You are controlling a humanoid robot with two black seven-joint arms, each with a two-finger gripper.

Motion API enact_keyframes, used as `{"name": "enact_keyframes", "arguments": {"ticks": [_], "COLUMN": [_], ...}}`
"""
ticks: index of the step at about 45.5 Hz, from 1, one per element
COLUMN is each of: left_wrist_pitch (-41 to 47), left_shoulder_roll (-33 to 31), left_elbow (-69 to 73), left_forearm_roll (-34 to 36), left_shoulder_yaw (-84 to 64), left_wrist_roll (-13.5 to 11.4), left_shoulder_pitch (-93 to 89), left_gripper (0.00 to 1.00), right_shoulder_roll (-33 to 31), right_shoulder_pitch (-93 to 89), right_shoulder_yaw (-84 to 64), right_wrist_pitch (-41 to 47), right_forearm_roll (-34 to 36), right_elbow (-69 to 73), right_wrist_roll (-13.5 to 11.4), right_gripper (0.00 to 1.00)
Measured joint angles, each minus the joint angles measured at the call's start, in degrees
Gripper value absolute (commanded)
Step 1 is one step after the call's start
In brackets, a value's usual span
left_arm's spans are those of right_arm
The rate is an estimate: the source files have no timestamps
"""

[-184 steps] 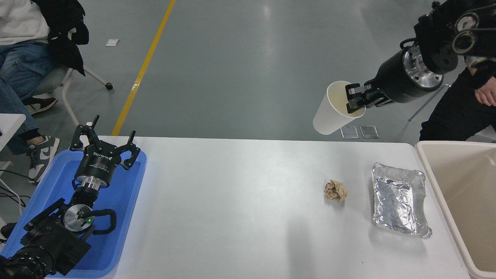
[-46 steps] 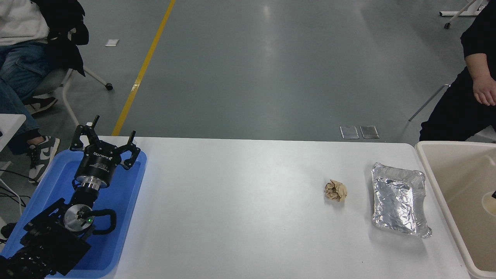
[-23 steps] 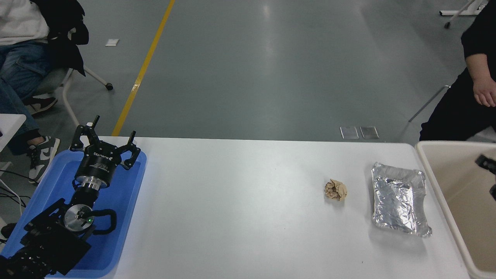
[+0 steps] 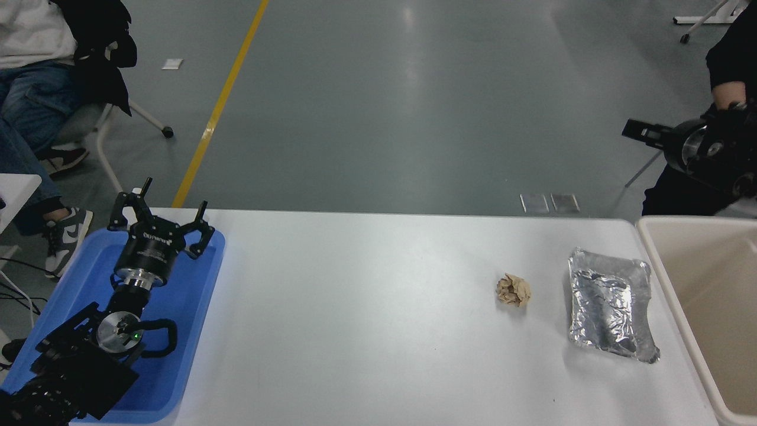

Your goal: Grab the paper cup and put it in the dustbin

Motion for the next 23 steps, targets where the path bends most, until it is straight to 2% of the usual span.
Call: {"name": "enact_keyframes", "arguments": {"ticks": [15,23], "left_wrist_pitch": [0.0,0.1], "left_shoulder_roll": [0.0,0.0], "left_elbow": [0.0,0.0], "left_forearm_roll": [0.0,0.0], "left_shoulder_yaw": [0.0,0.0], "left_wrist_roll": [0.0,0.0], "left_shoulder_pitch": [0.0,0.0], "left_gripper": [1.00,1.00], "right_shoulder_roll": [-2.1,-4.6], "right_shoulder_pitch": [17.5,23.5], "right_shoulder_yaw": [-4.5,-5.3], "right_wrist_pitch": [21.0,28.3], "right_forearm_roll": [-0.3,-0.4], "right_elbow": [18.7,25.5], "right_wrist_roll": [0.0,0.0], "right_gripper": [1.00,1.00]}}
